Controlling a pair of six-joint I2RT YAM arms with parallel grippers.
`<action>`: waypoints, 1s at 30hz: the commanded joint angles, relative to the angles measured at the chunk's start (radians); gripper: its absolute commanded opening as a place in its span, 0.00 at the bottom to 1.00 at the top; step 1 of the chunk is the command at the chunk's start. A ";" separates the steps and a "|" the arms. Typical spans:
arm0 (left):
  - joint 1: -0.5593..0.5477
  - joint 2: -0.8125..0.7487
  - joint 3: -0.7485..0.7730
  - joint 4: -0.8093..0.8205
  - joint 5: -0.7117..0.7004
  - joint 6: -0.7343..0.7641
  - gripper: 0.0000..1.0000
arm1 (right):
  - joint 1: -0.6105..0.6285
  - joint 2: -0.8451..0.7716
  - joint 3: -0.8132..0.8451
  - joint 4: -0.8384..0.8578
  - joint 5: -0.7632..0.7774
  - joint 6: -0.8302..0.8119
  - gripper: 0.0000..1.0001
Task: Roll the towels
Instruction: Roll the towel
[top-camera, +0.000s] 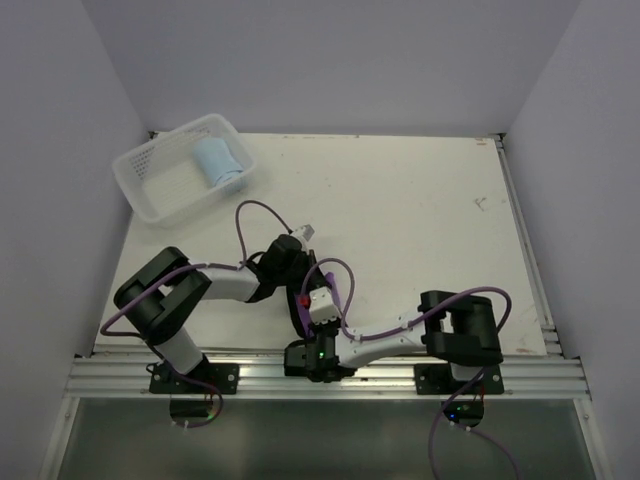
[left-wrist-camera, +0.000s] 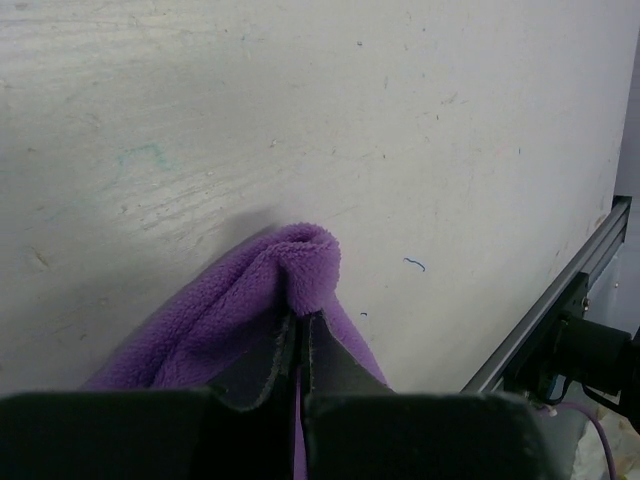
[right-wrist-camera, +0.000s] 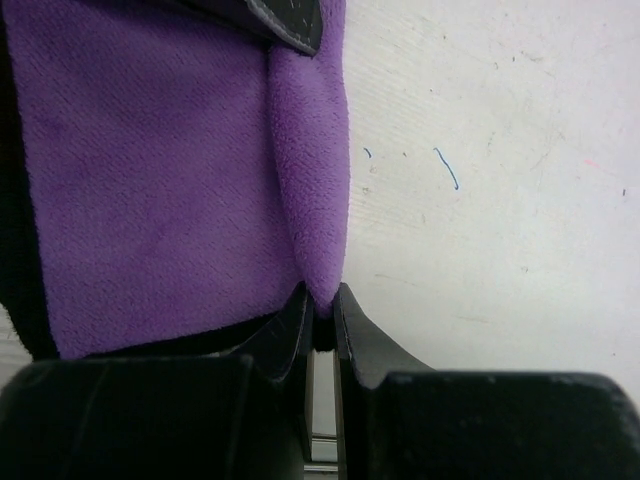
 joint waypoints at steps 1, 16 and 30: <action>0.037 -0.034 -0.051 0.132 -0.073 -0.017 0.00 | 0.039 0.047 0.077 -0.133 0.059 0.039 0.00; 0.056 -0.001 -0.141 0.269 -0.045 -0.016 0.00 | 0.113 0.265 0.302 -0.326 0.121 -0.018 0.00; 0.067 0.015 -0.233 0.381 -0.080 -0.006 0.00 | 0.138 0.280 0.318 -0.210 0.078 -0.196 0.17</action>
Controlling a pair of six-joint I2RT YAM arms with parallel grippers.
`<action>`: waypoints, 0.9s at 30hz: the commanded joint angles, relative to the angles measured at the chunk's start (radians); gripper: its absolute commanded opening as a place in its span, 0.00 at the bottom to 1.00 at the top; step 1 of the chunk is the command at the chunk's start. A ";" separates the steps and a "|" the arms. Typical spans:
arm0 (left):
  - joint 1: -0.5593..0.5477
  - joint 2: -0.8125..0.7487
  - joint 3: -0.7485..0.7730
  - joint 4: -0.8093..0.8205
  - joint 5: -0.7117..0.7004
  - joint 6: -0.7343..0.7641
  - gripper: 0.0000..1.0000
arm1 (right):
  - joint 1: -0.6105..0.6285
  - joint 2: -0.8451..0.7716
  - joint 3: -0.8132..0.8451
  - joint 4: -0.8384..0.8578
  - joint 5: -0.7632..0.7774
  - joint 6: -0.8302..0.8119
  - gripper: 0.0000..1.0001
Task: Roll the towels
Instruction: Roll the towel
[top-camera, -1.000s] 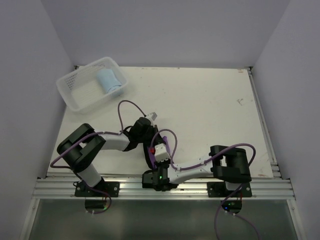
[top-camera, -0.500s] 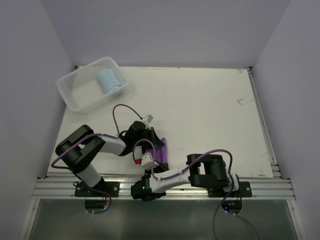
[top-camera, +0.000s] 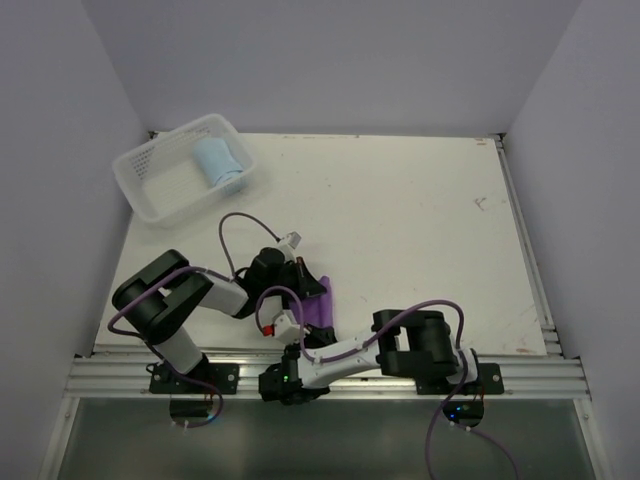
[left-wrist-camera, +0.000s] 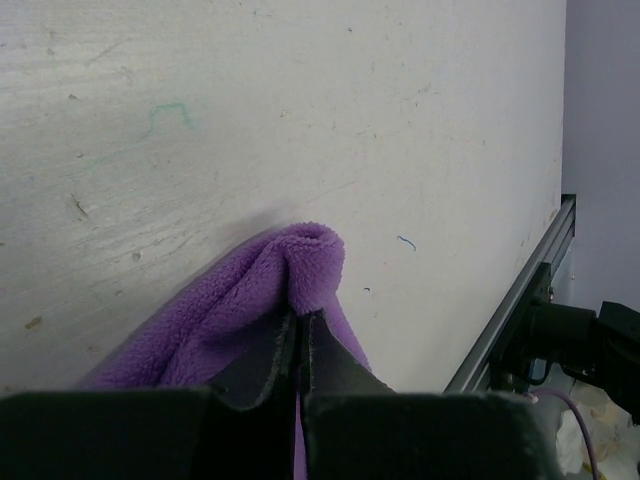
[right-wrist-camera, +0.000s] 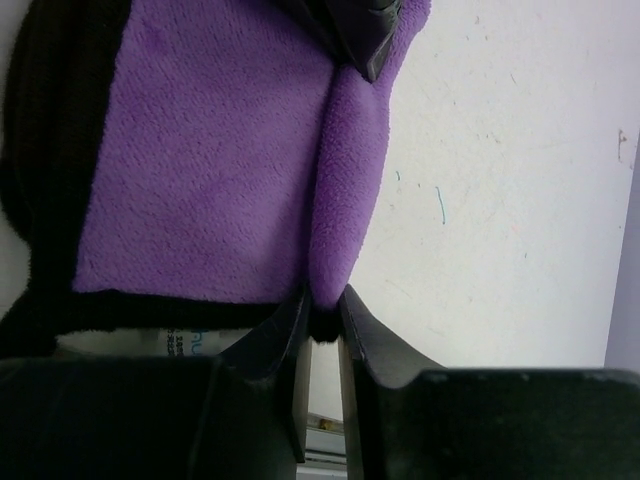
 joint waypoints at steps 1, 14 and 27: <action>0.029 0.022 -0.029 0.042 -0.131 0.037 0.00 | 0.046 0.011 0.050 0.010 -0.014 -0.014 0.20; 0.029 0.051 -0.059 0.115 -0.131 0.042 0.00 | 0.099 -0.042 0.057 -0.050 -0.003 0.034 0.40; 0.030 0.042 -0.085 0.134 -0.139 0.059 0.00 | 0.006 -0.697 -0.356 0.448 -0.158 -0.063 0.26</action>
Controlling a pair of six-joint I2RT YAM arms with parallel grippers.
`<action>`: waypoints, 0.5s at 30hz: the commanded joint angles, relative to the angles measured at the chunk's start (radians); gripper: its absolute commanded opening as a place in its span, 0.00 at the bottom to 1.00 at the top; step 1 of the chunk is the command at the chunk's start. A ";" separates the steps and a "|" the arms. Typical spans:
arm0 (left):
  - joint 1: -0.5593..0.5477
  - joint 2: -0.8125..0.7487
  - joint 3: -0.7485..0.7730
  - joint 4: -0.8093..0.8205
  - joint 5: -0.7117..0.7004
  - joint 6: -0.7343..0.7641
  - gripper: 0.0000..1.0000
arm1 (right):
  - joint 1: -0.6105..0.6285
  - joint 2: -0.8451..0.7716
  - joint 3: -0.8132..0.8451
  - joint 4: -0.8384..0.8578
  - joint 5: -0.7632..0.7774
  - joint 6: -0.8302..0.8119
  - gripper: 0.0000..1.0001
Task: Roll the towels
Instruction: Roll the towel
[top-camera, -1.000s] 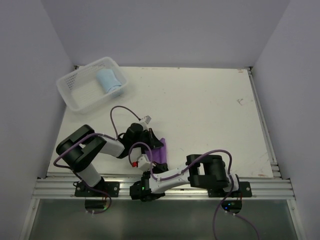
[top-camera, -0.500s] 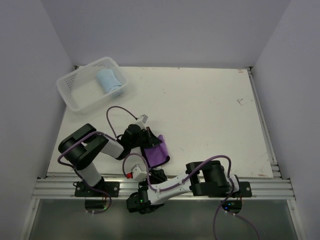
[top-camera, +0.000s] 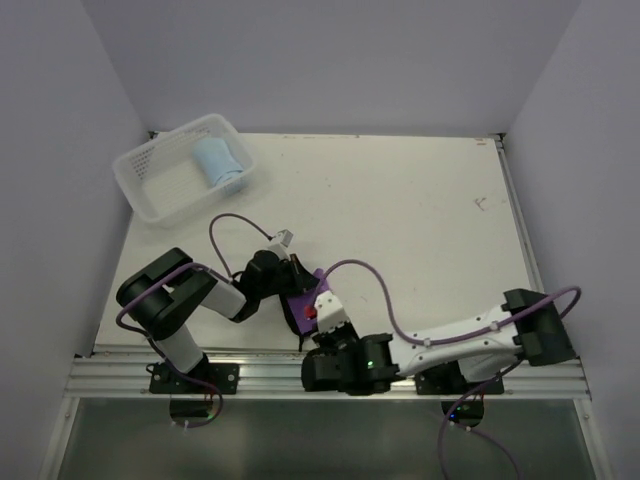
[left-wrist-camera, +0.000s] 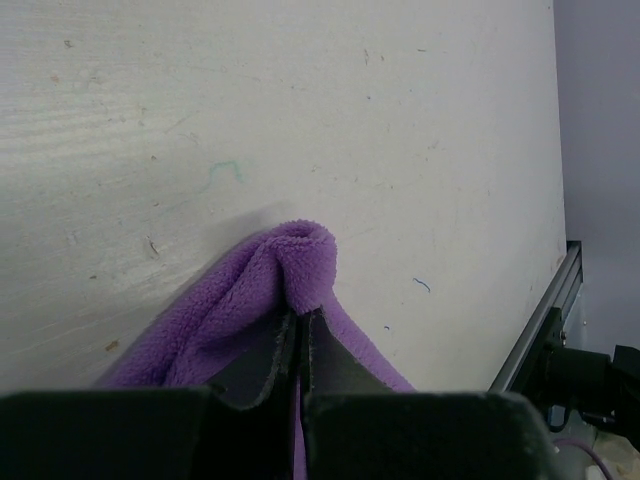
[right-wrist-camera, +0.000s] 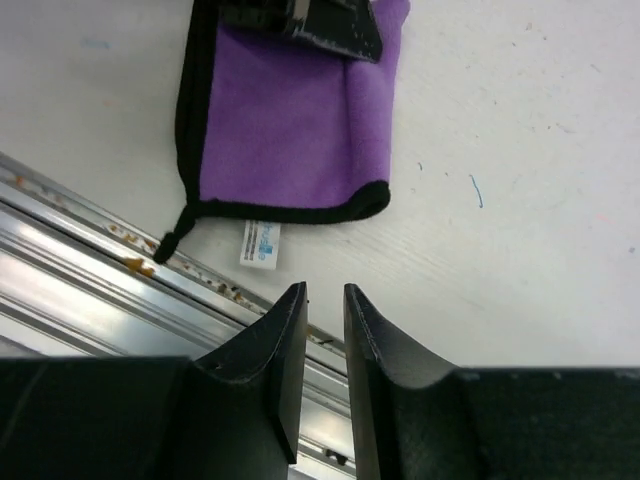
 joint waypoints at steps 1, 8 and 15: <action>0.011 0.012 -0.030 -0.035 -0.059 0.056 0.00 | -0.121 -0.201 -0.124 0.260 -0.121 -0.034 0.25; 0.011 0.003 -0.035 -0.032 -0.061 0.059 0.00 | -0.411 -0.404 -0.346 0.507 -0.387 -0.126 0.03; 0.011 -0.013 -0.050 -0.014 -0.065 0.061 0.00 | -0.546 -0.329 -0.379 0.674 -0.548 -0.103 0.00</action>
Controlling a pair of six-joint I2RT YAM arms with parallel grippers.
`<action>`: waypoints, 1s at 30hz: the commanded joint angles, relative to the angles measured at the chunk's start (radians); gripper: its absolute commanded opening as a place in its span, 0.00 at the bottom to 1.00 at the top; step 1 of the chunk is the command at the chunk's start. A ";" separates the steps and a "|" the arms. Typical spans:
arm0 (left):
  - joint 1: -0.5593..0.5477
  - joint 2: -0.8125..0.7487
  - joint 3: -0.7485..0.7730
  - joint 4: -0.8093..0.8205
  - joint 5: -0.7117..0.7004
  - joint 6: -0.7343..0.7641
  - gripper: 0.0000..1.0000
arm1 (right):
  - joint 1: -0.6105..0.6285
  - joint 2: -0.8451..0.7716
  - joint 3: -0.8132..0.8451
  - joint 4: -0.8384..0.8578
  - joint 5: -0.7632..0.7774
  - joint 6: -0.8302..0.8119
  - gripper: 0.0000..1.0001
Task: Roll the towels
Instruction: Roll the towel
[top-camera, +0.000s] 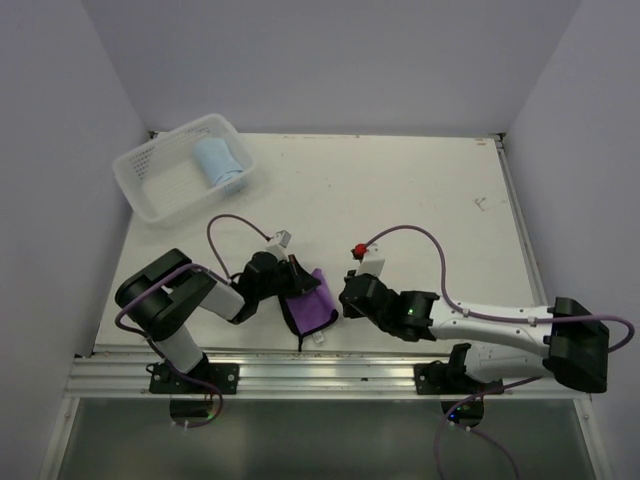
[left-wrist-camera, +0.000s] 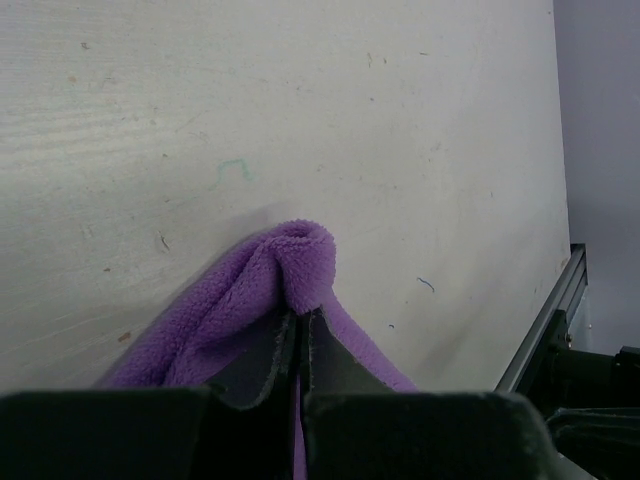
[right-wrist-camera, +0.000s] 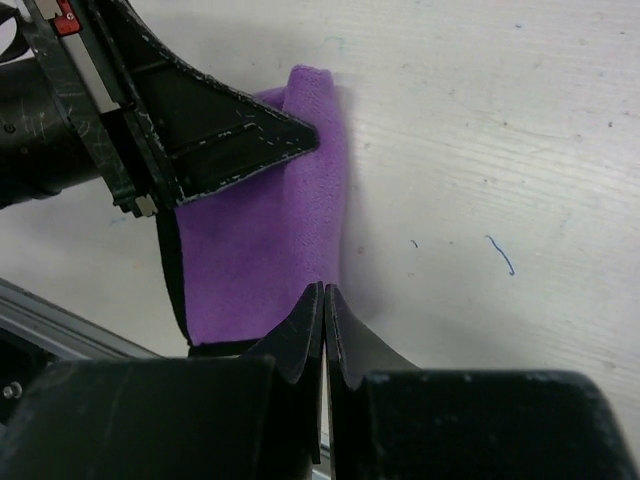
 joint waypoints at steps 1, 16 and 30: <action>0.011 -0.008 -0.033 -0.036 -0.055 0.053 0.00 | -0.046 0.047 -0.009 0.164 -0.121 -0.007 0.00; 0.009 -0.059 -0.053 -0.034 -0.061 0.049 0.00 | -0.072 0.241 0.001 0.289 -0.250 -0.004 0.00; 0.011 -0.086 -0.051 -0.060 -0.067 0.049 0.00 | -0.040 0.331 -0.049 0.287 -0.257 0.024 0.00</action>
